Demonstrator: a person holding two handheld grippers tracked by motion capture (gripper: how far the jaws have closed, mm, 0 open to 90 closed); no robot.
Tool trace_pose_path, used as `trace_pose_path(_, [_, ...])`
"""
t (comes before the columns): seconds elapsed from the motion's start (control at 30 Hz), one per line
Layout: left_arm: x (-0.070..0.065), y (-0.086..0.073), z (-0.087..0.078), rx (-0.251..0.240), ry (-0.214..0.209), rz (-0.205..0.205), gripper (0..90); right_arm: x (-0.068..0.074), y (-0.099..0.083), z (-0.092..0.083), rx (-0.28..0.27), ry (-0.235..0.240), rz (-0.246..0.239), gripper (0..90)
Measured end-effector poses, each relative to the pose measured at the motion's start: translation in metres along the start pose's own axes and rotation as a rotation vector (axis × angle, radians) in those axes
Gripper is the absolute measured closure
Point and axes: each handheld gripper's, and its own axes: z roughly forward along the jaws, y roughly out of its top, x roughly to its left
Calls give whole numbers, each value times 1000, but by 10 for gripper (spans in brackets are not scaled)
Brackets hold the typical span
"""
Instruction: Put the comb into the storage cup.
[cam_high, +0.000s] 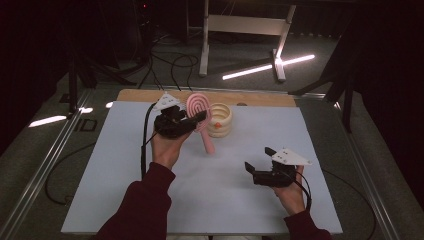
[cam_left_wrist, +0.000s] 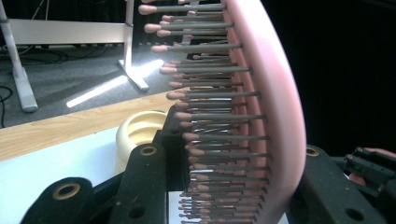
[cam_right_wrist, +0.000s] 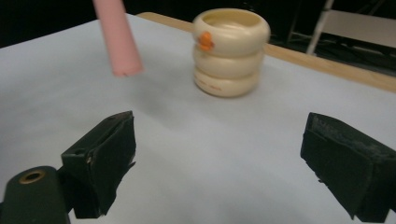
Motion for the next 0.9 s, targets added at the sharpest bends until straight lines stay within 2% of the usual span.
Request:
trace_pose_path(0.13, [2,3,-1,1,9,9,638,-5,-9,-6,-14,-30,16,104])
trace_pose_path(0.27, [3,5,-1,4,18,22,638,-6,-16,-12,-22,-64,-15,104])
trace_pose_path(0.6, [8,9,-4,3,27,45,638,-8,-26,-22,-61,-100,-30,104])
trace_pose_path(0.9, [12,15,-5,-2,23,61,638,-13,-30,-32,-119,-133,-16,104])
